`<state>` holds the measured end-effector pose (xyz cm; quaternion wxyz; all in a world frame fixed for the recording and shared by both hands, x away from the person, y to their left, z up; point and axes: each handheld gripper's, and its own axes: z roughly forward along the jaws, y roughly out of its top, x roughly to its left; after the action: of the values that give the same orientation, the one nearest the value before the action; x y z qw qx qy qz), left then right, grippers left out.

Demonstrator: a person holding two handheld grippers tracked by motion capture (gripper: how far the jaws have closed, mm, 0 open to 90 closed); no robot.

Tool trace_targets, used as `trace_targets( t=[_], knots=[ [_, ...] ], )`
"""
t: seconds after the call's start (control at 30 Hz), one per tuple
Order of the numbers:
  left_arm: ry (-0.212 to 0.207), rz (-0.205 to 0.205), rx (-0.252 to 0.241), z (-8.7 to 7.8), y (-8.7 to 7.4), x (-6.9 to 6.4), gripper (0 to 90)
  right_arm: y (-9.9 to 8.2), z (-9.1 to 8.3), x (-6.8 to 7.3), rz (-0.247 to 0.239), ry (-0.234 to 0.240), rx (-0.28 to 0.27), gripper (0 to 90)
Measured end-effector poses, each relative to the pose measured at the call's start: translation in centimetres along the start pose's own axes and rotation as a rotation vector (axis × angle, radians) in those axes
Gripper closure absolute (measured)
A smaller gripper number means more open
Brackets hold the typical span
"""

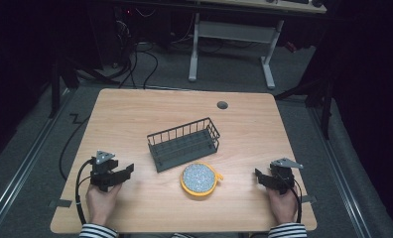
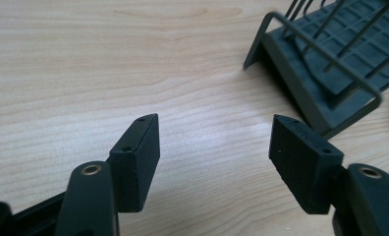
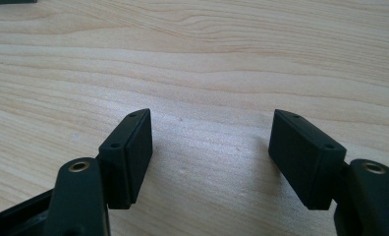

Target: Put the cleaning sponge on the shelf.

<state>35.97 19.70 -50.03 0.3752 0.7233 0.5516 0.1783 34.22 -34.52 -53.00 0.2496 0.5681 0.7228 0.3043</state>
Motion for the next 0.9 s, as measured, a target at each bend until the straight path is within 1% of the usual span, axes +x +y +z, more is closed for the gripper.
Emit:
trace_targets(
  t=[0.1, 0.13, 0.23, 0.33, 0.37, 0.4, 0.43, 0.63, 0.77, 0.83, 0.9],
  knots=[
    [0.010, 0.000, 0.010, 0.3, -0.3, 0.1, 36.9, 0.0, 0.0, 0.0, 0.001, 0.000, 0.000, 33.2],
    [0.025, -0.002, 0.014, 0.6, -0.6, 0.3, 36.7, 0.0, 0.0, 0.0, 0.001, -0.001, 0.001, 33.3],
    [0.037, -0.003, 0.013, 0.8, -0.9, 0.4, 36.6, 0.0, 0.0, 0.0, 0.002, -0.002, 0.001, 33.5],
    [0.081, 0.007, 0.011, 1.2, -1.5, 0.6, 36.6, 0.0, 0.0, 0.0, 0.003, -0.002, 0.001, 33.5],
    [0.081, 0.007, 0.011, 1.2, -1.5, 0.6, 36.6, 0.0, 0.0, 0.0, 0.003, -0.002, 0.001, 33.5],
    [0.116, 0.025, 0.018, 1.6, -1.8, 0.7, 36.6, 0.0, 0.0, 0.0, 0.003, -0.002, 0.000, 33.6],
    [0.123, 0.031, 0.021, 1.8, -1.9, 0.7, 36.6, 0.0, 0.0, 0.0, 0.004, -0.002, -0.001, 33.6],
    [0.143, 0.036, 0.019, 2.3, -2.3, 0.9, 36.6, 0.0, 0.0, 0.1, 0.005, -0.005, -0.001, 33.3],
    [0.146, 0.035, 0.009, 2.3, -2.3, 1.0, 36.5, 0.0, 0.0, 0.0, 0.005, -0.005, 0.000, 33.3],
    [0.152, 0.065, -0.002, 2.4, -2.5, 0.9, 35.4, 0.0, 0.0, 0.0, 0.004, -0.005, -0.001, 33.3],
    [0.139, 0.070, 0.001, 2.4, -2.5, 1.1, 34.9, 0.0, 0.0, 0.1, 0.005, -0.005, 0.000, 33.3]
  ],
)
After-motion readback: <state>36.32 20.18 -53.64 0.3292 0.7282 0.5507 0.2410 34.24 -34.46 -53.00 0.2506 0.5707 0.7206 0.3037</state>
